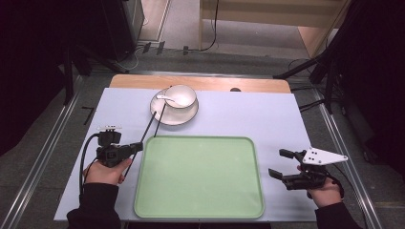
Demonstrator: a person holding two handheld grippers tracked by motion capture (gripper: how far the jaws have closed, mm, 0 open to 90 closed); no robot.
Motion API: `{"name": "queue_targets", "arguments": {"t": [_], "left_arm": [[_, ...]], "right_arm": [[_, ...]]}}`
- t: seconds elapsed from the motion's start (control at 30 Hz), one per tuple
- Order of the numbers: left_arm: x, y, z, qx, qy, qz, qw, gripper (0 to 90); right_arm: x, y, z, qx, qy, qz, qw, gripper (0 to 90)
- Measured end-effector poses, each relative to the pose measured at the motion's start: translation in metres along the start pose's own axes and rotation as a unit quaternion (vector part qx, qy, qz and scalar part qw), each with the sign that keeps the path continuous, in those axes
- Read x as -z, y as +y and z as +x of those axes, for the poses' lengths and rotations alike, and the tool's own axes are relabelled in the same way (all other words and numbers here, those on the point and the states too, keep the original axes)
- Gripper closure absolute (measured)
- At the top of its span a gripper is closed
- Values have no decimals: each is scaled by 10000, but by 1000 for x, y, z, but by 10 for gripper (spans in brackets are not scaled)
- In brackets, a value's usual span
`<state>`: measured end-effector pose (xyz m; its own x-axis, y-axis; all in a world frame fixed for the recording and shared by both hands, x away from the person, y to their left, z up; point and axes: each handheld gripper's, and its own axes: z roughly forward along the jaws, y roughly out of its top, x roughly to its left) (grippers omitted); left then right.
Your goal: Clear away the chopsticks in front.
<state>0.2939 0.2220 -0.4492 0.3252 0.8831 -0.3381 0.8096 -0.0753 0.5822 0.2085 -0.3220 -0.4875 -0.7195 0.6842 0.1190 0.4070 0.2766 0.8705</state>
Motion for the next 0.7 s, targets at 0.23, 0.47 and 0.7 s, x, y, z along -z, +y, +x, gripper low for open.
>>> {"name": "queue_targets", "arguments": {"t": [0.23, 0.47, 0.7], "left_arm": [[-5, -12, -12, -17, -62, 82, 9999, 858], [-6, -28, -18, 24, 53, 140, 9999, 857], [-10, -43, -20, 193, 35, 274, 9994, 857]], "right_arm": [[-2, 1, -1, 19, 16, 5, 10000, 167], [-3, 2, -1, 35, 45, 0, 10000, 166], [-4, 3, -1, 41, 53, -7, 10000, 167]]}}
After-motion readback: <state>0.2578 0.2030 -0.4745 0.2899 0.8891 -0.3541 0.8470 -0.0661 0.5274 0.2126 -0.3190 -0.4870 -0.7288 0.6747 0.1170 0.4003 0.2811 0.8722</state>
